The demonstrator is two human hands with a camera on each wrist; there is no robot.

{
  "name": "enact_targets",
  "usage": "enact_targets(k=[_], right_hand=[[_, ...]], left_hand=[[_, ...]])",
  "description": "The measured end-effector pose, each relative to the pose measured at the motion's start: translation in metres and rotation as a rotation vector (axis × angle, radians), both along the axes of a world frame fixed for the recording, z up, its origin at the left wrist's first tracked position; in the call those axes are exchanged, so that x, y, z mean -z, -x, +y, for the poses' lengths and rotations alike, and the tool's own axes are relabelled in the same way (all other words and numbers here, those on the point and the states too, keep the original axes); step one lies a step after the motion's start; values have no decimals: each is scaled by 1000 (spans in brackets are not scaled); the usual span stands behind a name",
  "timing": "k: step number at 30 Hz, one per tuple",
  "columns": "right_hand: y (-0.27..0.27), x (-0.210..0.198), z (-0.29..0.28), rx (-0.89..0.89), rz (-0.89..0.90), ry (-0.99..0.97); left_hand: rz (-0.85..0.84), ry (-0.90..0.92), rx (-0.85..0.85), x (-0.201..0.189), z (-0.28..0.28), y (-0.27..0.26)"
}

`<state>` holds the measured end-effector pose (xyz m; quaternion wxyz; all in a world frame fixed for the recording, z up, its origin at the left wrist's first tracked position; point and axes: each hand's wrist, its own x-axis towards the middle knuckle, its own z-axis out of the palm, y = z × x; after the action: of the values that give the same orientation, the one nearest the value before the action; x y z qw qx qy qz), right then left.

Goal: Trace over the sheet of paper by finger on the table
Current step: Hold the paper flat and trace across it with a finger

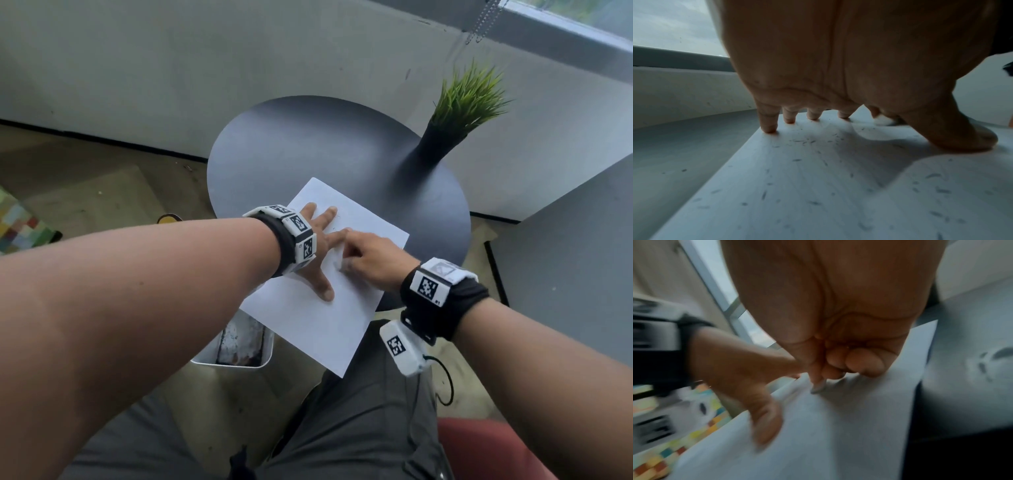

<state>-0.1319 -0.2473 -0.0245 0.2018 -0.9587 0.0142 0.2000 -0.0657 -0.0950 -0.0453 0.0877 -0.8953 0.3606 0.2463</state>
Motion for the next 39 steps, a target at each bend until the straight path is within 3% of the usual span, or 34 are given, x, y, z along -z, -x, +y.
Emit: enact_targets(k=[2, 7, 11, 13, 17, 18, 23, 25, 28, 29, 32, 34, 39], right_hand=[[4, -3, 2, -43, 58, -2], [-14, -6, -30, 283, -113, 30], [11, -3, -1, -30, 47, -36], [12, -5, -2, -81, 108, -48], [-8, -6, -31, 255, -112, 9], [-6, -5, -30, 267, -143, 19], [17, -6, -2, -112, 114, -50], [8, -6, -14, -23, 43, -29], [-3, -4, -36, 269, -162, 45], [-1, -3, -35, 267, -171, 42], [13, 0, -15, -29, 0, -11], [19, -3, -11, -119, 121, -58], [0, -3, -35, 195, -154, 13]], left_hand=[[-2, 5, 6, 1, 0, 0], [-6, -17, 6, -3, -1, 1], [-6, -8, 5, -1, -1, 1], [-3, -10, 2, -2, -1, 1], [5, -15, -13, -4, -2, 2], [3, -16, -12, -4, -2, 2], [-4, -10, -7, -2, -2, 2], [-6, -13, -8, -3, -3, 2], [-2, -14, -16, -4, -3, 3], [1, -18, -18, -5, -3, 3], [5, -16, -19, -5, -3, 3], [9, -12, -14, -5, -4, 3], [13, 0, -28, -7, -4, 4]])
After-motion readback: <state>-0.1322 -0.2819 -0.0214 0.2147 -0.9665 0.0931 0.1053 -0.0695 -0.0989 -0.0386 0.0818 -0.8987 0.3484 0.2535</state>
